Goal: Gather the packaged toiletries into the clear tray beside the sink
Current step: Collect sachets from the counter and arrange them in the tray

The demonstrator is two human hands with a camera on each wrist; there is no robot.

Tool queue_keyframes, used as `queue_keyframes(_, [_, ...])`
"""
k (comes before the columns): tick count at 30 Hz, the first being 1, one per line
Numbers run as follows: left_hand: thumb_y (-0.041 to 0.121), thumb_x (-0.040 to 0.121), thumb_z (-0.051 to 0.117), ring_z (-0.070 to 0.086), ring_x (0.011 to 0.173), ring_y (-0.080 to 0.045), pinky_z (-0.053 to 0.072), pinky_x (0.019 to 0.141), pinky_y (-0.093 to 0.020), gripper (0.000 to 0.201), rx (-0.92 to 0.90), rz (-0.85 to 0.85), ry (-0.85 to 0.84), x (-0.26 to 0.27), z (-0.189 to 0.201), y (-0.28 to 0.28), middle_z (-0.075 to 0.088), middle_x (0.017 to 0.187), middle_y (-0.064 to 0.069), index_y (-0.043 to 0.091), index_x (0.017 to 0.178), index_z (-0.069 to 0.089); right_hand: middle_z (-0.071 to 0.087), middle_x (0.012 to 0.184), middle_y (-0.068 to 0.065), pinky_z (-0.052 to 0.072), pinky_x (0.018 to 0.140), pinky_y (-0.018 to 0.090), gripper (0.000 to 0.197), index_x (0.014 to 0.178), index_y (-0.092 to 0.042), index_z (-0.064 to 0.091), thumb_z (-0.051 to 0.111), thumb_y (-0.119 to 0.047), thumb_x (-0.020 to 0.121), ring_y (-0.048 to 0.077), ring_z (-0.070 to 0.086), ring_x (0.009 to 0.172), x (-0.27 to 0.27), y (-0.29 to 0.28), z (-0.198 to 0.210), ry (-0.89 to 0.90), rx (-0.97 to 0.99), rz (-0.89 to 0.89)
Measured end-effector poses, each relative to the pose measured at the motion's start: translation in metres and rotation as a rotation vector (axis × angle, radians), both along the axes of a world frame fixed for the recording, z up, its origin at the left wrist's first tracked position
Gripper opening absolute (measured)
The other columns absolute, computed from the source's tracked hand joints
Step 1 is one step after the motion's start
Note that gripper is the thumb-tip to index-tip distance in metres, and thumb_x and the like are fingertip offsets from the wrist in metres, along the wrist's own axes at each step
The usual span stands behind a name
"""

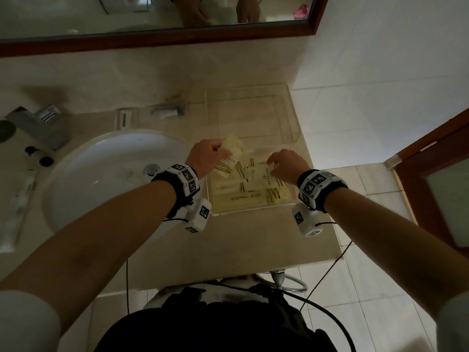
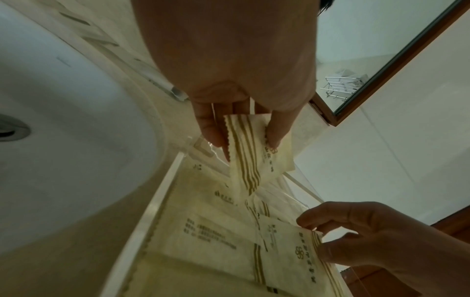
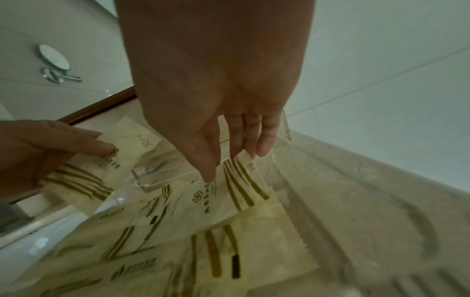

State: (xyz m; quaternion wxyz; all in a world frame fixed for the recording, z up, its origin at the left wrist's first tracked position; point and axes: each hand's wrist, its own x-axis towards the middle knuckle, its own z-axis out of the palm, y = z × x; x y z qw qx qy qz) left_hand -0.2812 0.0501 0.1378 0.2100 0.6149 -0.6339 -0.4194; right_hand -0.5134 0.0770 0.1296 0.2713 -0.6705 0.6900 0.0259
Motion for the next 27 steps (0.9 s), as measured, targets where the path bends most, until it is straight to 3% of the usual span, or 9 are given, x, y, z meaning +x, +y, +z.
queue_keyframes(3, [0.048,0.071,0.065,0.067,0.080,-0.031,0.054,0.078,-0.044,0.049,0.032,-0.043,-0.035,0.000,-0.003,-0.001,0.070,0.091,-0.017,0.004,0.092,0.068,0.051,0.129,0.006,0.041,0.099,0.039,0.040,0.123,-0.025,0.061,0.061,-0.015,0.085,0.025,0.039,0.125,0.003,0.002,-0.002,0.039,-0.055,0.079])
queue_keyframes(6, [0.035,0.083,0.067,0.051,0.065,-0.020,0.043,0.065,-0.032,0.037,0.067,-0.124,-0.093,-0.003,-0.003,0.003,0.057,0.073,-0.009,-0.001,0.086,0.065,0.050,0.130,0.007,0.040,0.101,0.039,0.043,0.127,-0.028,0.059,0.066,-0.021,0.084,0.026,0.037,0.125,0.005,0.004,-0.003,0.074,-0.059,0.164])
queue_keyframes(8, [0.033,0.084,0.067,0.047,0.063,-0.017,0.038,0.063,-0.030,0.036,0.061,-0.130,-0.090,-0.002,-0.005,0.003,0.051,0.069,-0.006,-0.003,0.084,0.063,0.048,0.132,0.008,0.039,0.101,0.040,0.048,0.129,-0.031,0.056,0.068,-0.024,0.083,0.027,0.036,0.126,0.006,0.005,-0.003,0.092,-0.045,0.203])
queue_keyframes(11, [0.032,0.085,0.066,0.048,0.061,-0.015,0.039,0.064,-0.028,0.030,0.048,-0.133,-0.085,0.000,-0.005,0.003,0.053,0.066,-0.002,0.003,0.078,0.065,0.046,0.131,0.008,0.038,0.102,0.039,0.053,0.131,-0.034,0.053,0.070,-0.027,0.082,0.027,0.036,0.125,0.005,0.006,-0.003,0.122,-0.056,0.246])
queue_keyframes(15, [0.030,0.086,0.066,0.040,0.053,-0.010,0.033,0.057,-0.024,0.034,0.024,-0.130,-0.084,0.000,-0.001,0.002,0.043,0.057,0.006,0.018,0.058,0.050,0.045,0.128,0.007,0.037,0.103,0.039,0.057,0.134,-0.036,0.049,0.069,-0.032,0.081,0.027,0.036,0.123,0.006,0.009,-0.005,0.195,-0.056,0.303])
queue_keyframes(19, [0.032,0.085,0.067,0.046,0.060,-0.015,0.037,0.062,-0.029,0.034,0.031,-0.118,-0.071,0.002,-0.001,0.001,0.051,0.067,-0.003,0.000,0.075,0.060,0.044,0.129,0.007,0.037,0.101,0.038,0.058,0.135,-0.036,0.048,0.068,-0.033,0.081,0.026,0.037,0.122,0.008,0.010,-0.004,0.209,-0.055,0.315])
queue_keyframes(22, [0.035,0.083,0.067,0.051,0.064,-0.017,0.043,0.064,-0.032,0.038,0.021,-0.109,-0.063,0.003,-0.002,-0.001,0.056,0.072,-0.007,-0.002,0.082,0.063,0.043,0.133,0.005,0.035,0.104,0.039,0.057,0.133,-0.034,0.049,0.069,-0.029,0.081,0.025,0.036,0.124,0.009,0.010,-0.002,0.197,-0.099,0.321])
queue_keyframes(27, [0.044,0.077,0.066,0.057,0.070,-0.019,0.054,0.077,-0.046,0.046,0.012,-0.086,-0.047,0.003,-0.001,-0.001,0.067,0.086,-0.020,0.001,0.090,0.065,0.045,0.133,0.007,0.037,0.103,0.038,0.053,0.131,-0.028,0.053,0.070,-0.025,0.081,0.026,0.040,0.123,0.009,0.010,-0.003,0.142,-0.030,0.296])
